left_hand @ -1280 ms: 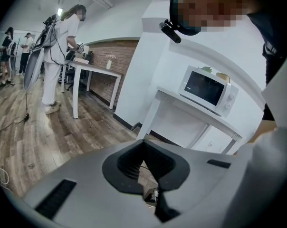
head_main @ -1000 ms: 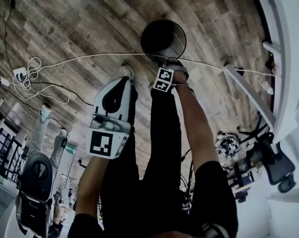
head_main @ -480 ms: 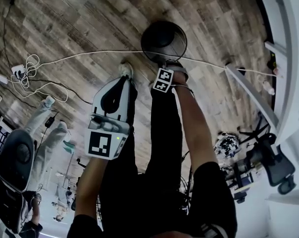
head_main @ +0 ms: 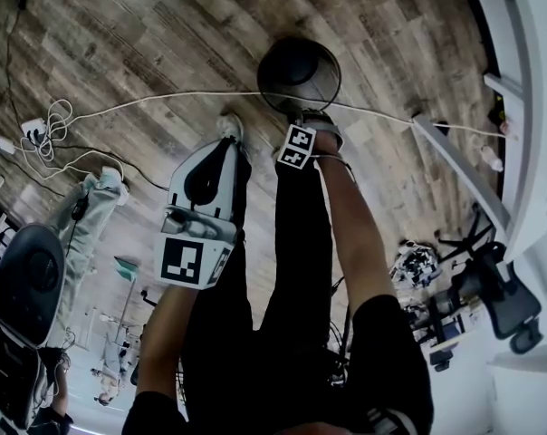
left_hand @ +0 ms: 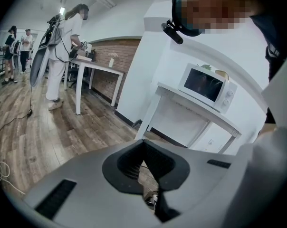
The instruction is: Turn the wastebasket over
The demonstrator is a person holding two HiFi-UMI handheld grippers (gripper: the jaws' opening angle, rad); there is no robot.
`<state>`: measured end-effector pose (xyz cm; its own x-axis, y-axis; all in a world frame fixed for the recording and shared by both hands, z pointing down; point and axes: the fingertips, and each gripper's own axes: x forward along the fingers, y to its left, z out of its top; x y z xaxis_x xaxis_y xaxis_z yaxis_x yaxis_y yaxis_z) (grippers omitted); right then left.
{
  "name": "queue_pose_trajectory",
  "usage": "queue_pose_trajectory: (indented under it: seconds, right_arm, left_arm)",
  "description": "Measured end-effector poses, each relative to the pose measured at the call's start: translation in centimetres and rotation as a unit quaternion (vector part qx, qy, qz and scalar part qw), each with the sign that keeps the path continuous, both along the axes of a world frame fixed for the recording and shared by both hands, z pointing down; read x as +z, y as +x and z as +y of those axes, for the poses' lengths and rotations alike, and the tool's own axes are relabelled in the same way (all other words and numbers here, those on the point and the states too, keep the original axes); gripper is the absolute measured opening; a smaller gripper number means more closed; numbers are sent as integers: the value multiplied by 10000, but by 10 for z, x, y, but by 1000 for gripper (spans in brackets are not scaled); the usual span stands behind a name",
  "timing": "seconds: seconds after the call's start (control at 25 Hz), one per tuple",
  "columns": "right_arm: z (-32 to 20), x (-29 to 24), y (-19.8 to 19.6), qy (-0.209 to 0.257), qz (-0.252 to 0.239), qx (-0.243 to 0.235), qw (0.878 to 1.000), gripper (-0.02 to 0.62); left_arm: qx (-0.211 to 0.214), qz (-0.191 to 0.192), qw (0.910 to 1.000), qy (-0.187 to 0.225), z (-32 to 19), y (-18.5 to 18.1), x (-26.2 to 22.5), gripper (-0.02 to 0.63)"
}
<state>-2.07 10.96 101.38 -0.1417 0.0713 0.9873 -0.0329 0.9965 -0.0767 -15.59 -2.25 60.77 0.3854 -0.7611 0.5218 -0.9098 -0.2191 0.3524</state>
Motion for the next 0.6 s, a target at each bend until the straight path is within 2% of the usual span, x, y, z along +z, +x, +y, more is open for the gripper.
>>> queue_pose_trajectory:
  seconds: [0.2,0.28,0.32,0.4,0.48,0.6]
  right_arm:
    - [-8,-21,-3,87,-17,109,9999,78]
    - [-14,-34,-1,83,-21,304,9995,77]
    - [-18,-43,-1,32,-43,531,9986,76]
    - [-25,-65,-2,-118,-187,1283,9915,59]
    - [-32,-91,-2,-200,-403,2152,9755,46]
    - [-47,-139,3,-273,-695,3239,9431,38]
  left_arm:
    - [5,48,10000,0,2,0,-13,35]
    - [-31,99,9999,42,3,0,-21,35]
    - [-44,109,9999,71,3,0,-26,34]
    - [-65,82,9999,130,4,-1,-37,35]
    - [-133,71,9998,146,6,-2,-51,35]
    - [-218,139,9995,176,7,-4,-77,34]
